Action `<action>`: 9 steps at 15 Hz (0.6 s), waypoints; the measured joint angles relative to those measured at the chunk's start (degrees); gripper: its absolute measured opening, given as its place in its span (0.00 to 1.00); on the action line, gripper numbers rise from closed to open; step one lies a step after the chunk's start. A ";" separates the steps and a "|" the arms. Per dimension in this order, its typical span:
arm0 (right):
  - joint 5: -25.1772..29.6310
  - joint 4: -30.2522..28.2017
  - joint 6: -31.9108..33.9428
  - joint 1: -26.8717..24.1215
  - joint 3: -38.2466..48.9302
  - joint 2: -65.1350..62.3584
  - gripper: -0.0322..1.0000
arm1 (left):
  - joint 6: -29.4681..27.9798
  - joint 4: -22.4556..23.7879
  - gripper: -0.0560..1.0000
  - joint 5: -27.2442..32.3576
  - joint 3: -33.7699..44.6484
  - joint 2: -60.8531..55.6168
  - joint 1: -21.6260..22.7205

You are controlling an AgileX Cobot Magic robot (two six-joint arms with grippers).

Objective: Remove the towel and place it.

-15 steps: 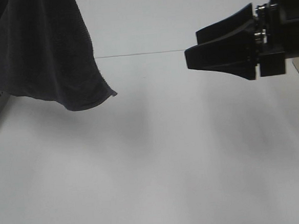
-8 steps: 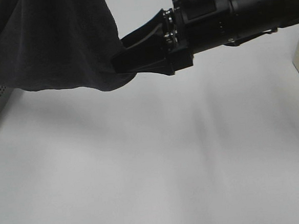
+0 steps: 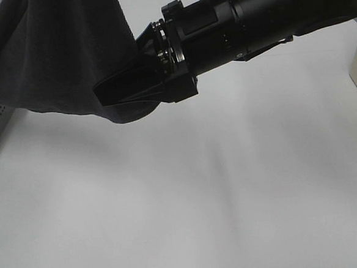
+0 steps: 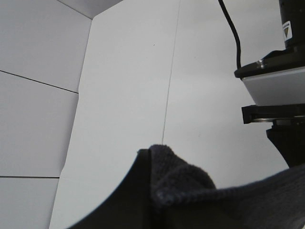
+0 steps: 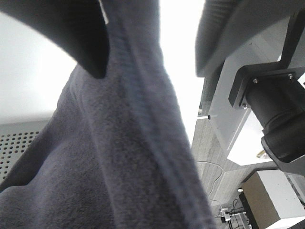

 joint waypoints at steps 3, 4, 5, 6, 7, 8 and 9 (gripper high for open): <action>-2.86 -2.29 1.49 0.00 0.00 0.00 0.22 | -1.09 0.40 0.05 0.00 0.00 0.11 0.00; -3.50 -2.64 1.66 0.00 0.00 0.00 0.18 | -1.03 0.46 0.05 0.00 0.00 0.11 0.00; -4.41 -3.38 1.89 0.00 0.00 0.00 0.08 | -1.03 0.69 0.05 0.00 0.00 0.11 0.00; -4.41 -3.55 1.89 0.00 0.00 0.00 0.04 | -1.03 0.69 0.05 0.00 0.00 0.11 0.00; -4.41 -3.67 1.89 0.00 0.00 0.00 0.04 | -1.03 0.69 0.05 0.00 0.00 0.11 0.00; -4.53 -3.38 1.95 0.00 0.00 0.00 0.04 | -1.03 0.69 0.05 0.00 0.00 0.11 0.00; -4.76 -2.98 2.18 0.00 0.00 0.00 0.04 | -1.03 0.69 0.05 0.00 0.00 0.11 0.00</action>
